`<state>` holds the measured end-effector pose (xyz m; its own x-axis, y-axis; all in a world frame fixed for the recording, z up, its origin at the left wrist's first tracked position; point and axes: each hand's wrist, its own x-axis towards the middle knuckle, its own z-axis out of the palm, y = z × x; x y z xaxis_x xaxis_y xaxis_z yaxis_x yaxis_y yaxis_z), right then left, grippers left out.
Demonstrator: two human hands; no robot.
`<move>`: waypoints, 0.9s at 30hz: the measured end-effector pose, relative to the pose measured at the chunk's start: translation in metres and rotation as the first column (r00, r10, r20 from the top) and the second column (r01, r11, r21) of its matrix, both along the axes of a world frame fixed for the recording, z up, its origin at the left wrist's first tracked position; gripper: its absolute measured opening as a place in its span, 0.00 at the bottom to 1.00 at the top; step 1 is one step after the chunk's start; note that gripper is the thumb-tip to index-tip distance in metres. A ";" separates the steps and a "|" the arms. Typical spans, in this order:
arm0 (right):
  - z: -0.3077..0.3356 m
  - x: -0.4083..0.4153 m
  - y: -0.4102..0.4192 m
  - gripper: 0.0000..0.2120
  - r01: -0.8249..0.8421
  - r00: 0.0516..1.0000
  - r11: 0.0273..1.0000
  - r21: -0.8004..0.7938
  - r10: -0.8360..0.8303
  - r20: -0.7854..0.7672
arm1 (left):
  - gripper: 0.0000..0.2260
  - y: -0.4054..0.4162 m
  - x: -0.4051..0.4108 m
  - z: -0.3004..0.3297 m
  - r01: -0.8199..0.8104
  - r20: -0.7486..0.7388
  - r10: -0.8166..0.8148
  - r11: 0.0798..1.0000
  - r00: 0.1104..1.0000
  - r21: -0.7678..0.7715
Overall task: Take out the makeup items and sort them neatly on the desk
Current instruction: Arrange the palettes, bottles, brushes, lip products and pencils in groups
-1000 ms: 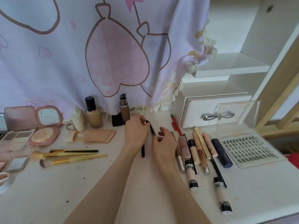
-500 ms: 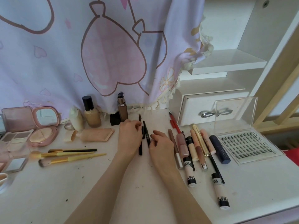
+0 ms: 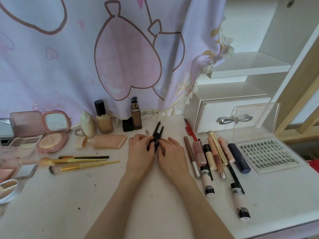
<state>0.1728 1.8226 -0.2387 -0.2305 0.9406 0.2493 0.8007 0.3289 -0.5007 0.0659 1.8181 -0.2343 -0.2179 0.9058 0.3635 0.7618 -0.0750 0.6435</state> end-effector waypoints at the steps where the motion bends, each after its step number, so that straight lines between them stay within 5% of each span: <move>1: 0.001 0.000 0.001 0.19 0.011 1.000 1.000 -0.007 -0.011 0.007 | 0.10 0.000 0.000 0.000 0.004 -0.004 -0.004 1.000 1.000 0.002; 21: -0.003 -0.001 0.015 0.21 0.010 0.989 0.999 -0.034 -0.005 0.151 | 0.13 -0.001 -0.009 -0.001 0.064 -0.027 -0.066 0.996 0.997 -0.058; 27: -0.001 -0.002 0.017 0.21 0.044 0.995 0.998 -0.043 -0.040 0.086 | 0.15 0.000 -0.009 -0.002 0.012 -0.026 -0.013 1.000 1.000 -0.017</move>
